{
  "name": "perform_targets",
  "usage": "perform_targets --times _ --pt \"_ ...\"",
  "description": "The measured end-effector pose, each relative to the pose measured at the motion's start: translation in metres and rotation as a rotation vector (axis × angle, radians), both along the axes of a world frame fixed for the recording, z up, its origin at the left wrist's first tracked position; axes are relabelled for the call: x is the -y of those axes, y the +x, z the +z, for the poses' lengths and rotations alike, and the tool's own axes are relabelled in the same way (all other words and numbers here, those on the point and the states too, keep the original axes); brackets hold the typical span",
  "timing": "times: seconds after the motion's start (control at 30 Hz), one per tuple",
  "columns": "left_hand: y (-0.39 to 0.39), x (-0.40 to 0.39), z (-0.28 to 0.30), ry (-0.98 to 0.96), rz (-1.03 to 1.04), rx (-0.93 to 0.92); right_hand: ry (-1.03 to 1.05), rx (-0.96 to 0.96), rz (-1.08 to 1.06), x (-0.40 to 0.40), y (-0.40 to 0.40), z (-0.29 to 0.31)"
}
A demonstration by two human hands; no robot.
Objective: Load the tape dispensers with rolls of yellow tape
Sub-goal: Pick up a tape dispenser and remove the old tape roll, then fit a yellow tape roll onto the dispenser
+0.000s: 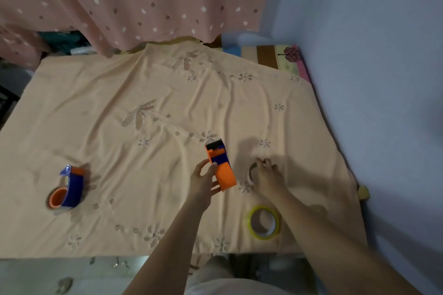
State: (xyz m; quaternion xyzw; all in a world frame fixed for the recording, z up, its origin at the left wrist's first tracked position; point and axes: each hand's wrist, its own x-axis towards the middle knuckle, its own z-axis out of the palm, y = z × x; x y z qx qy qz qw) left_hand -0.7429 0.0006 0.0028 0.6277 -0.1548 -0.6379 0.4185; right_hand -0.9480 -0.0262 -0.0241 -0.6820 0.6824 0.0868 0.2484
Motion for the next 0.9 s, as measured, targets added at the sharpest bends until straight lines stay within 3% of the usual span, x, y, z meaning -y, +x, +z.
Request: perform_targets --times 0.27,0.43,0.67,0.9 --pt "0.012 -0.003 -0.003 0.053 0.005 0.020 0.107 -0.124 0.016 0.000 0.009 -0.031" --pt "0.013 -0.003 -0.002 0.061 -0.040 0.021 0.107 -0.053 -0.042 -0.006 0.006 -0.027" --pt "0.002 -0.004 0.003 0.065 -0.107 0.017 -0.149 -0.065 -0.087 -0.069 0.011 -0.005" --pt "-0.008 -0.012 0.003 0.066 -0.122 0.001 0.349 -0.090 -0.094 -0.104 0.019 -0.016"
